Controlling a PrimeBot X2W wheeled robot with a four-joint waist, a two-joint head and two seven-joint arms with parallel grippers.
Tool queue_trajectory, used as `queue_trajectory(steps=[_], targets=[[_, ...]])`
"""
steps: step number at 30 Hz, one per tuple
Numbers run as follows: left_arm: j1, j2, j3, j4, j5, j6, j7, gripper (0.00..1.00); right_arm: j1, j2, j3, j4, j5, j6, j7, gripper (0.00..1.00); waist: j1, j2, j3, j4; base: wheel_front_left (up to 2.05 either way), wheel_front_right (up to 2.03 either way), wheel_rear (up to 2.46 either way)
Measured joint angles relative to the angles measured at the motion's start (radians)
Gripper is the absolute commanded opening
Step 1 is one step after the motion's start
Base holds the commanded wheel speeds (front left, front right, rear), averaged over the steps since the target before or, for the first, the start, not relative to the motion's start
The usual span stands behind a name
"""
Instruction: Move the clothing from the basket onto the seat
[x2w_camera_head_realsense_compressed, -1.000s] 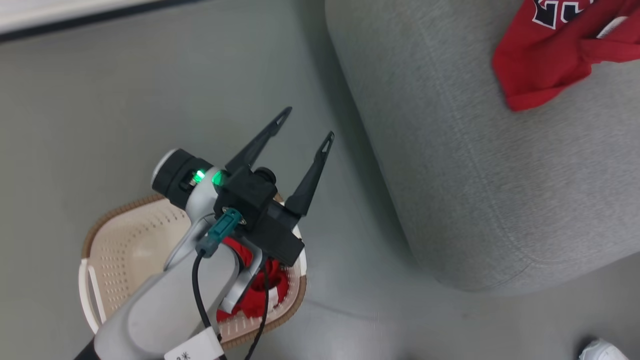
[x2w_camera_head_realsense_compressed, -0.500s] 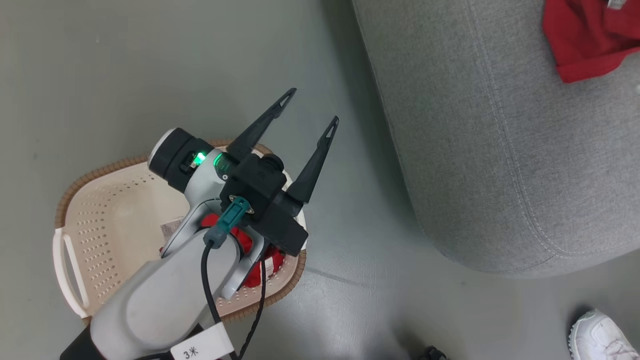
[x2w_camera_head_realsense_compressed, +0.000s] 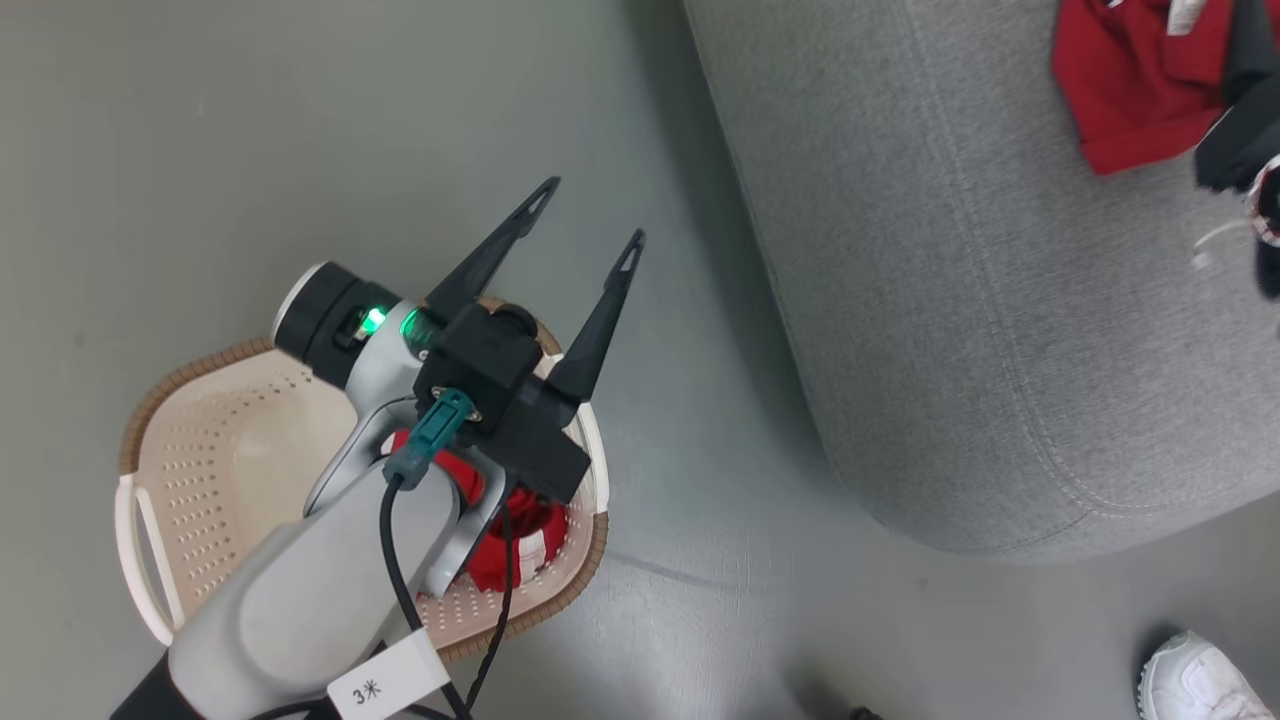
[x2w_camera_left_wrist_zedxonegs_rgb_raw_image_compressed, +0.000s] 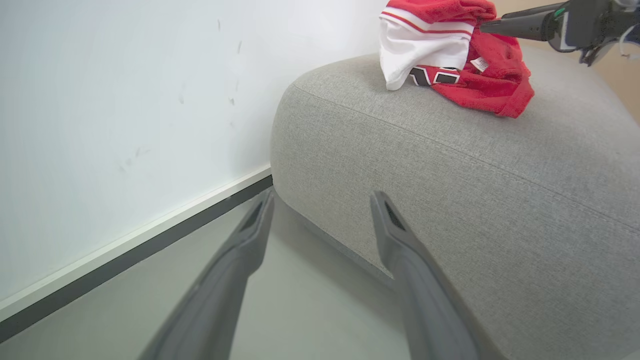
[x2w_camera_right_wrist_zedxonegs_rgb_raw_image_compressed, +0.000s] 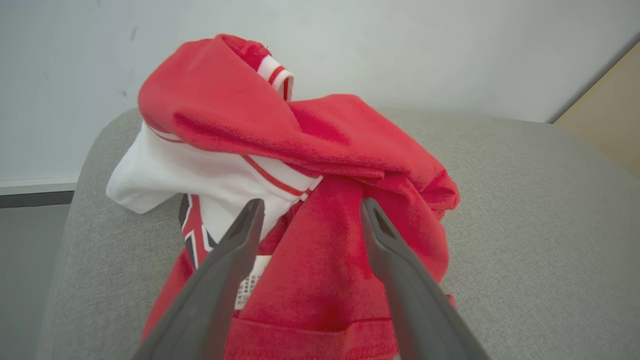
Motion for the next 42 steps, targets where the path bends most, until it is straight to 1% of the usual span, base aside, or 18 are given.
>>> queue_trajectory(steps=[3, 7, 13, 15, 22, 25, 26, 30, 37, 42], targets=[[0.021, -0.001, 0.01, 0.024, -0.009, 0.0, -0.015, 1.0, 0.026, 0.014, 0.01, -0.004, -0.008, 0.01, -0.001, 1.0, 0.0, 0.0, -0.024, -0.002, 0.0, 0.0, 0.0], [0.054, -0.022, 0.038, 0.064, -0.029, 0.0, -0.039, 1.0, 0.06, 0.032, 0.024, -0.033, -0.024, 0.026, -0.004, 1.0, 0.0, -0.0001, -0.076, -0.002, 0.0, 0.0, 0.0], [0.085, -0.046, 0.076, 0.101, -0.064, 0.0, -0.057, 1.0, 0.107, 0.06, 0.037, -0.093, -0.032, 0.035, -0.005, 1.0, -0.0001, -0.0003, -0.152, 0.007, 0.0, 0.0, 0.0], [0.096, -0.051, 0.093, 0.114, -0.07, 0.0, -0.065, 1.0, 0.123, 0.07, 0.042, -0.111, -0.038, 0.043, -0.005, 1.0, -0.0001, -0.0003, -0.179, 0.013, 0.0, 0.0, 0.0], [0.158, -0.053, 0.17, 0.163, -0.09, 0.0, -0.077, 1.0, 0.208, 0.118, 0.047, -0.179, -0.04, 0.044, -0.008, 1.0, -0.0002, -0.0003, -0.274, 0.048, 0.0, 0.0, 0.0], [0.203, -0.05, 0.216, 0.186, -0.096, 0.0, -0.078, 1.0, 0.263, 0.13, 0.046, -0.198, -0.04, 0.047, -0.008, 1.0, -0.0002, -0.0003, -0.316, 0.068, 0.0, 0.0, 0.0], [0.203, -0.05, 0.216, 0.186, -0.096, 0.0, -0.078, 1.0, 0.263, 0.13, 0.046, -0.198, -0.04, 0.047, -0.008, 1.0, -0.0002, -0.0003, -0.316, 0.068, 0.0, 0.0, 0.0], [0.276, -0.045, 0.285, 0.212, -0.118, 0.0, -0.083, 1.0, 0.339, 0.143, 0.047, -0.232, -0.04, 0.047, -0.008, 1.0, -0.0003, -0.0003, -0.372, 0.096, 0.0, 0.0, 0.0], [0.415, -0.048, 0.373, 0.232, -0.118, 0.0, -0.083, 1.0, 0.511, 0.176, 0.041, -0.313, -0.04, 0.018, -0.008, 1.0, -0.0004, -0.0004, -0.474, 0.143, 0.0, 0.0, 0.0], [0.532, -0.056, 0.443, 0.22, -0.114, 0.0, -0.083, 1.0, 0.646, 0.181, 0.026, -0.395, -0.04, -0.022, -0.008, 1.0, -0.0004, -0.0004, -0.549, 0.17, 0.0, 0.0, 0.0]])
